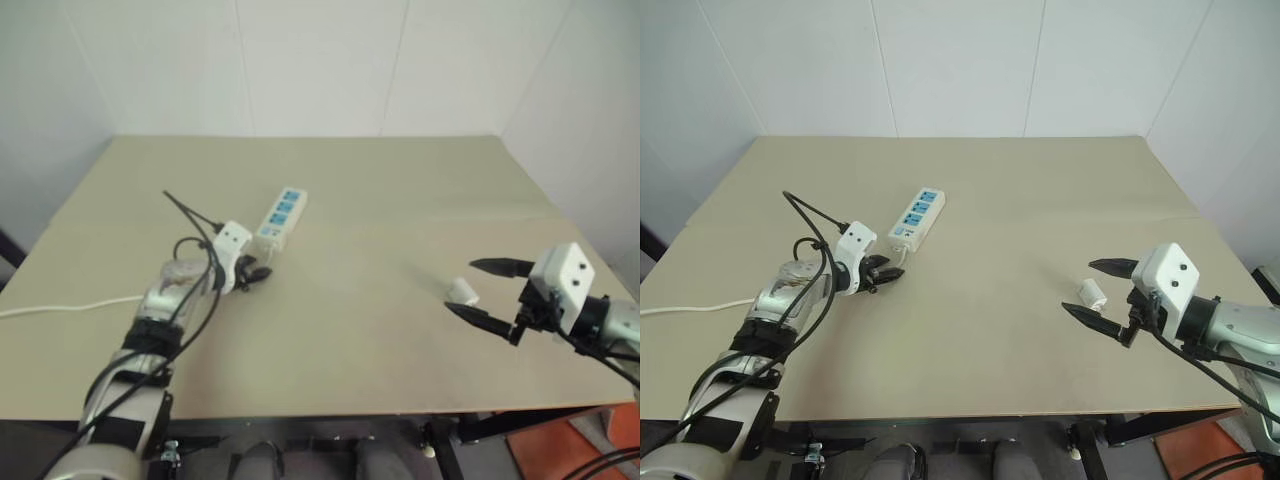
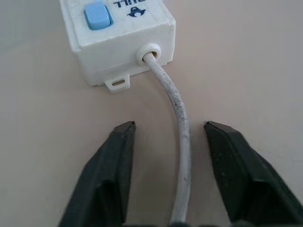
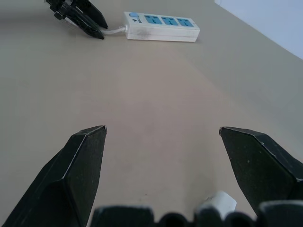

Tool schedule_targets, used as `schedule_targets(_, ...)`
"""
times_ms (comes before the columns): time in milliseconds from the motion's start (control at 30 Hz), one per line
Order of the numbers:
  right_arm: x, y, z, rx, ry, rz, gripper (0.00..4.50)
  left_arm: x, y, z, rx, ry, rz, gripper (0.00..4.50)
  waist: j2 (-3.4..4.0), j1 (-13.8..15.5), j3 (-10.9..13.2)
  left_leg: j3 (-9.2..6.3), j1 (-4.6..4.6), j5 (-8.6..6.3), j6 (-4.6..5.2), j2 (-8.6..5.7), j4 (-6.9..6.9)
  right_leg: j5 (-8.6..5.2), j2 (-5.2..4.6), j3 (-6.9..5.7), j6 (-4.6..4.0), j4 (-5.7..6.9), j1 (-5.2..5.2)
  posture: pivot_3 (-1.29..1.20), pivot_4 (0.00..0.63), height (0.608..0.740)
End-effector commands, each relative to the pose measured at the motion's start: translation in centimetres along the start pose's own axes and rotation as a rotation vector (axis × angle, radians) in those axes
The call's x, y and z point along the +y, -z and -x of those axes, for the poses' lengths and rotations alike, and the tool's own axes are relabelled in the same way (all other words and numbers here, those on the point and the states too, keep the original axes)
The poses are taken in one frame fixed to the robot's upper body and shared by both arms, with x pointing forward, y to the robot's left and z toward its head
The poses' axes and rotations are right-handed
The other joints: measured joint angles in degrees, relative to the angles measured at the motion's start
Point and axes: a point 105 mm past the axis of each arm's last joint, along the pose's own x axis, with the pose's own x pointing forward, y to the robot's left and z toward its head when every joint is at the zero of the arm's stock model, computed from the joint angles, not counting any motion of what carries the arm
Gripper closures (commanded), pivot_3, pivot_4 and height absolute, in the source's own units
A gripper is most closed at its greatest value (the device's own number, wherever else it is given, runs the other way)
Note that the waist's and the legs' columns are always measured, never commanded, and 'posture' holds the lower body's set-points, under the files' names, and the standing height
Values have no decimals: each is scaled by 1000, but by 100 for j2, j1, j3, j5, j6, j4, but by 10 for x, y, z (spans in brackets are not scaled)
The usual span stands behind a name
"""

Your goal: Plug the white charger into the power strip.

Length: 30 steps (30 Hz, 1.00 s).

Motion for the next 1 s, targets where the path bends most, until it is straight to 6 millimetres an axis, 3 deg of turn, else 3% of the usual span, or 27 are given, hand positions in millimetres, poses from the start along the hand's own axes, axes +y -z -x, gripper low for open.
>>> schedule_targets(33, -2, -12, 5, -36, 20, 40, 0, -2, 12, -1, 41, 10, 2, 3283, 0, -3, 0, 0, 0, 0, 0, 0, 0, 0, 0, 0, 0, 0, 0, 0, 150, 740)
schedule_targets(167, -1, -12, 3, -38, 14, 40, 0, -9, 12, 3, 10, 58, -12, 4490, 1, -22, -1, 0, 0, 0, 0, 0, 0, 0, 0, 1, 1, 0, 0, 0, 150, 740)
schedule_targets(300, -1, -12, 1, -41, 9, 41, 0, -29, 7, 19, -74, 211, -111, 4490, 2, -44, -1, 2, -2, 0, 0, 2, -2, 1, 0, 4, -1, -1, -5, 0, 150, 740)
schedule_targets(533, 0, -12, 1, -37, -2, 40, 0, -49, 27, 71, -93, 378, -259, 4490, 2, -28, -1, 3, -6, 0, 0, 6, -3, 0, 0, 3, -5, -2, -10, 0, 150, 740)
schedule_targets(667, 0, -12, -1, -38, -11, 40, 0, -55, 42, 98, -102, 444, -272, 3325, 2, -26, -1, 4, -4, 0, 0, 10, -2, -1, 0, 1, -7, -2, -8, 0, 150, 740)
schedule_targets(767, 1, -12, -1, -39, -15, 40, 0, -54, 45, 108, -131, 433, -241, 2350, 2, -19, -1, 6, -4, 0, 0, 13, -2, -2, 0, 1, -9, -2, -10, 0, 150, 740)
schedule_targets(900, 2, -11, -2, -36, -22, 40, 0, -51, 32, 117, -232, 401, -195, 986, 2, 1, -1, 6, -6, 0, 0, 15, -2, -3, 0, -2, -9, -3, -10, 0, 150, 740)
schedule_targets(1000, 2, -11, -2, -36, -22, 41, 0, -49, 11, 116, -361, 347, -167, 15, 2, 15, -1, 6, -7, 0, 0, 15, -2, -3, -1, -2, -9, -4, -10, 0, 150, 740)
